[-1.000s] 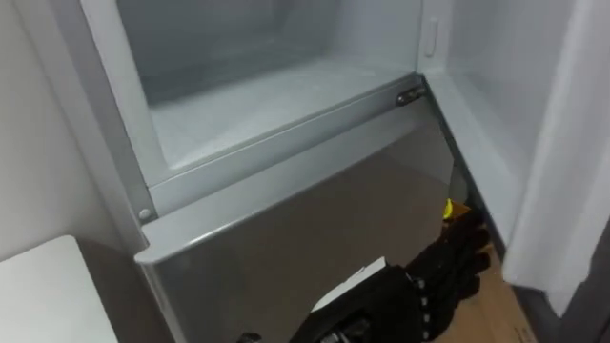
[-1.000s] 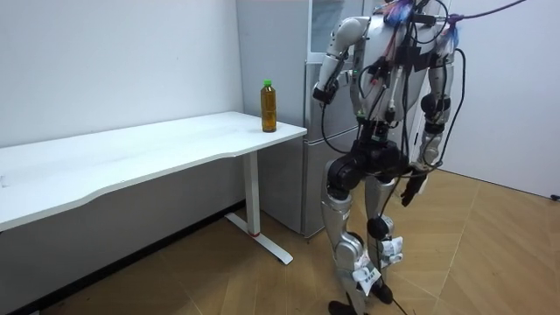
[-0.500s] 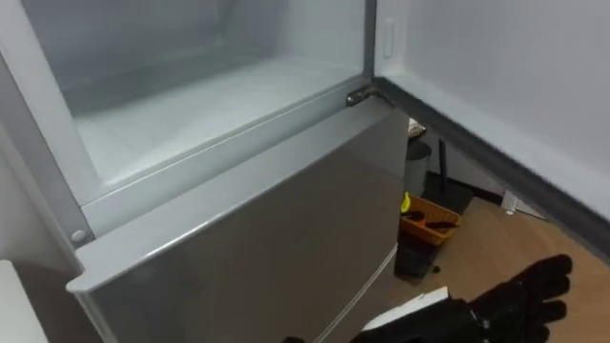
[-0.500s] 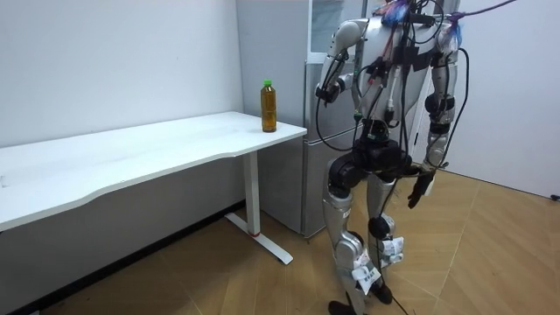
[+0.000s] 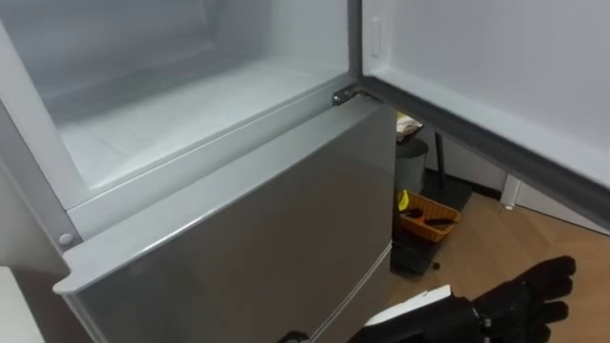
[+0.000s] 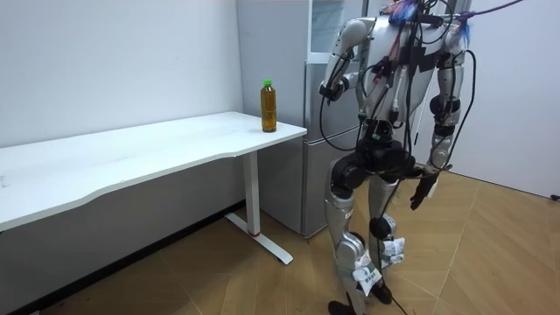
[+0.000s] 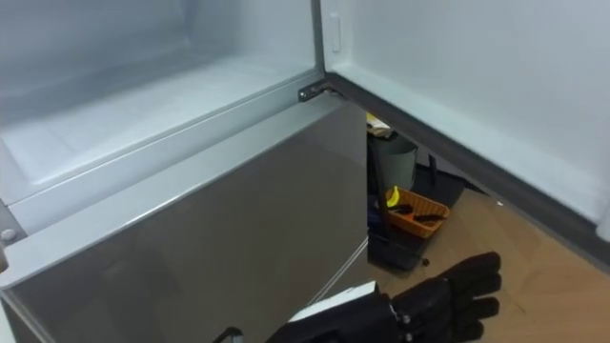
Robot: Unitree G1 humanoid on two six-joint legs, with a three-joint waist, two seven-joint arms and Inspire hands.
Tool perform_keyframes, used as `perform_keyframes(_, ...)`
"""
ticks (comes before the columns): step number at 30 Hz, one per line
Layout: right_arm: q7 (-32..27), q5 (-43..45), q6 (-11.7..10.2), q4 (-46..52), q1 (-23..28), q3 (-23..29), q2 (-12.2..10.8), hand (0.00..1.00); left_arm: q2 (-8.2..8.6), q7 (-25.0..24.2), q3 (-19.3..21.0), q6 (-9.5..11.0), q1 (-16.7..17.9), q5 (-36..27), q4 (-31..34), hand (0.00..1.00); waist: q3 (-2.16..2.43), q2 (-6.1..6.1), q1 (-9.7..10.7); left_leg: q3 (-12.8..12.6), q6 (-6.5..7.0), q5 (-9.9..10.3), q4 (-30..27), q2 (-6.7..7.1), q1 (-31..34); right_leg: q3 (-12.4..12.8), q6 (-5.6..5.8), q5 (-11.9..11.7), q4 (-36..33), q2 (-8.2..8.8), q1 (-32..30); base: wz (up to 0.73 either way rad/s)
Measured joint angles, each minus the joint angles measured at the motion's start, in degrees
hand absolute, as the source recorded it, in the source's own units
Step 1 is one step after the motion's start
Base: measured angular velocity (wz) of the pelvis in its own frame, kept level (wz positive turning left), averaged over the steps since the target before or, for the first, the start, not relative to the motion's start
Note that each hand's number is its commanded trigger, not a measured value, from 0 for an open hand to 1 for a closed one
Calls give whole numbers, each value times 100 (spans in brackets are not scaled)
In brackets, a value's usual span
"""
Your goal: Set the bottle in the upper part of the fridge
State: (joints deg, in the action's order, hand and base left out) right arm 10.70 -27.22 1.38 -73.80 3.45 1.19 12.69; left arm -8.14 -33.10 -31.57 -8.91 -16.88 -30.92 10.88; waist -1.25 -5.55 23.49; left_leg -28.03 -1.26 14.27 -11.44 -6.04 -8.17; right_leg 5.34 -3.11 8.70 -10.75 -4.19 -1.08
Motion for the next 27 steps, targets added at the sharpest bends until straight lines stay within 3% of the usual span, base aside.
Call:
perform_keyframes(2,-16,-1,1,3,5,-3,1,0,0,30,4,0,-16,-20,6,0,7,-10,-11,23,-4,-2,10,-2,30,-88,0,0,3,18,1,21)
perform_keyframes(8,-233,-3,-7,-2,-68,-116,-83,0,-5,172,205,1,-17,13,66,0,13,-10,-225,477,-9,-4,8,15,189,-477,-6,0,12,81,28,32)
perform_keyframes(13,-306,-121,-24,-148,-94,-208,-95,0,-63,300,508,31,-13,27,431,0,6,47,-618,985,-71,-46,20,82,252,-1008,12,17,121,201,194,53)
perform_keyframes(14,-307,-141,-34,-179,-89,-218,-100,0,-67,308,543,38,-13,50,459,0,10,67,-663,1027,-72,-47,18,88,247,-1040,16,25,124,208,222,47)
perform_keyframes(16,-323,-175,-96,-178,-83,-281,-175,0,-86,360,779,64,4,195,628,0,23,169,-975,1151,-84,-54,19,93,261,-1122,16,30,108,219,237,22)
perform_keyframes(18,-315,-143,-126,-175,-78,-288,-214,0,-157,441,978,134,33,354,756,0,47,224,-1092,1281,-87,-57,15,104,288,-1198,16,30,111,232,257,25)
perform_keyframes(20,-321,-46,-127,-160,-79,-286,-208,0,-287,582,1164,193,205,401,929,0,60,264,-1179,1345,-88,-62,6,114,277,-1275,16,30,135,242,313,24)
perform_keyframes(22,-352,2,-135,-129,-25,-287,-208,0,-387,756,1395,195,563,417,1228,0,102,277,-1294,1451,-79,-73,5,138,265,-1416,19,31,210,276,422,26)
perform_keyframes(27,-437,346,-207,-137,-8,-276,-199,0,-417,998,1978,216,802,531,1444,0,111,302,-1609,1654,-63,-90,-2,187,274,-1632,50,51,221,329,514,25)
